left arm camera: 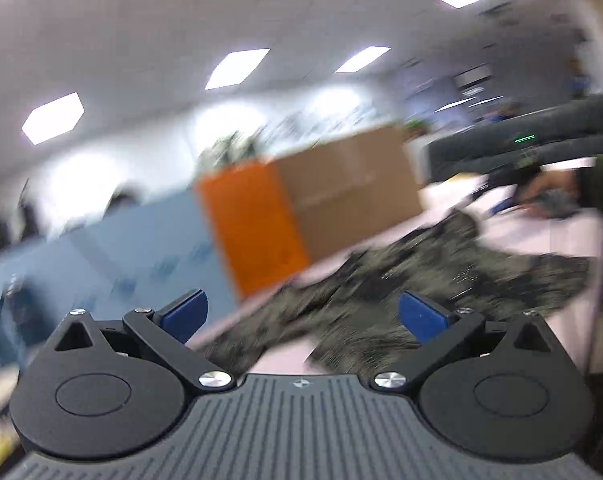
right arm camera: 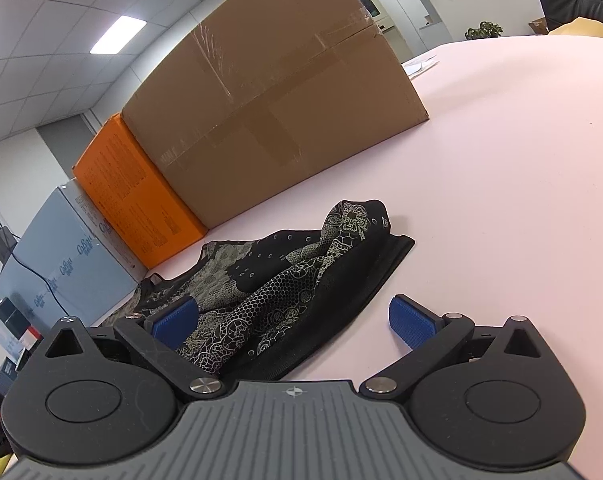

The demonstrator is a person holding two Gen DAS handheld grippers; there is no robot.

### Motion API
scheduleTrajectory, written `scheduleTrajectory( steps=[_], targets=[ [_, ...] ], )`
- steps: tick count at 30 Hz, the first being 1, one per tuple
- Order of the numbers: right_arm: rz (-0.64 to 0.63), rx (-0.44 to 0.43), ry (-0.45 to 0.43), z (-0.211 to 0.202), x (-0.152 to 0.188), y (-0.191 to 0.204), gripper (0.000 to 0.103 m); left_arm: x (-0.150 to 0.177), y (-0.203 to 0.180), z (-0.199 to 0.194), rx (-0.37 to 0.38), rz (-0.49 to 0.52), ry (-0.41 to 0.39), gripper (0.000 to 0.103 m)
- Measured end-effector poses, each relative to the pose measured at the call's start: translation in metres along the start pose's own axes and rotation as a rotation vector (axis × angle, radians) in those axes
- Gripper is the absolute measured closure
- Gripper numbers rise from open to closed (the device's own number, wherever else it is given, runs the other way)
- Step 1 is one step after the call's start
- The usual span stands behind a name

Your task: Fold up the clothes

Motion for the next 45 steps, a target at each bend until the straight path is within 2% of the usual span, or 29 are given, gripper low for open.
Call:
scheduleTrajectory(
  steps=[2,4,7,9,10,11,12,13,14,16,19,23,26,29,30,31,32,33,34,37,39,40,43,45],
  targets=[
    [0.001,0.0,-0.001,0.0,0.0,0.0,0.0,0.002,0.012,0.036,-0.007,-0.102,0.096,0.0],
    [0.004,-0.003,-0.004,-0.001,0.0,0.0,0.0,0.002,0.02,0.074,0.033,-0.216,0.166,0.001],
    [0.006,-0.004,-0.005,0.0,0.0,0.0,0.0,0.004,0.022,0.13,0.162,-0.409,0.259,0.001],
    [0.009,-0.006,-0.006,-0.001,0.0,-0.001,0.0,0.003,0.012,0.163,0.229,-0.464,0.323,0.001],
    [0.01,-0.008,-0.007,-0.001,0.0,-0.001,0.0,0.002,0.004,0.176,0.243,-0.458,0.352,0.011],
    [0.011,-0.009,-0.007,-0.001,0.0,-0.001,0.0,0.001,-0.006,0.187,0.256,-0.435,0.382,0.03],
    [0.011,-0.009,-0.008,-0.001,0.0,-0.001,0.0,0.0,-0.015,0.194,0.263,-0.408,0.397,0.088],
    [0.012,-0.01,-0.008,-0.001,0.0,-0.001,0.0,-0.002,-0.024,0.2,0.268,-0.38,0.405,0.101],
    [0.013,-0.011,-0.01,-0.001,0.0,-0.001,0.0,-0.005,-0.03,0.198,0.277,-0.363,0.38,0.102],
    [0.016,-0.014,-0.012,-0.002,0.0,-0.002,0.0,-0.014,-0.035,0.185,0.281,-0.339,0.301,0.102],
    [0.018,-0.017,-0.015,-0.003,0.001,-0.002,0.0,-0.027,-0.026,0.15,0.242,-0.34,0.198,0.102],
    [0.025,-0.023,-0.022,-0.005,0.001,-0.003,0.0,-0.03,-0.014,0.089,0.168,-0.33,0.132,0.102],
    [0.028,-0.024,-0.022,-0.005,0.0,-0.004,0.0,-0.02,-0.017,0.047,0.177,-0.314,0.143,0.101],
    [0.028,-0.022,-0.019,-0.005,0.0,-0.004,0.0,-0.003,-0.025,0.014,0.235,-0.278,0.22,0.092],
    [0.028,-0.022,-0.019,-0.005,0.0,-0.004,0.0,0.001,-0.029,0.004,0.231,-0.244,0.237,0.079],
    [0.028,-0.021,-0.017,-0.005,0.0,-0.004,0.0,0.003,-0.03,-0.006,0.209,-0.211,0.245,0.053],
    [0.027,-0.019,-0.014,-0.004,0.0,-0.003,0.0,0.002,-0.029,-0.016,0.168,-0.185,0.238,0.037],
    [0.023,-0.014,-0.008,-0.003,-0.001,-0.003,0.0,-0.002,-0.025,-0.025,0.123,-0.171,0.216,0.012],
    [0.019,-0.009,-0.002,-0.002,-0.001,-0.002,0.0,-0.006,-0.019,-0.033,0.088,-0.167,0.183,0.012],
    [-0.003,0.015,0.015,0.001,-0.001,0.001,0.0,-0.016,0.001,-0.032,-0.005,-0.192,0.164,0.011],
    [-0.024,0.037,0.029,0.005,-0.001,0.004,0.0,-0.015,0.01,-0.011,-0.078,-0.218,0.209,0.009],
    [-0.039,0.055,0.035,0.007,-0.001,0.007,0.0,-0.012,0.013,0.005,-0.088,-0.246,0.247,0.008],
    [-0.153,0.122,0.093,0.013,0.008,0.028,0.0,0.005,0.009,0.042,-0.004,-0.349,0.332,0.008],
    [-0.292,0.148,0.16,0.02,0.021,0.048,0.0,0.012,-0.003,0.058,0.041,-0.346,0.353,0.008]
  ],
)
Point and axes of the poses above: each gripper's, at about its wrist camera, not at the fingertips, and z roughly the way its jaws point, y to its left, x to its underside, the point moved 4 cm from there along z, roughly the way its jaws point, and after that the axes turned 7 degrees about y, right-handed, at the moved point
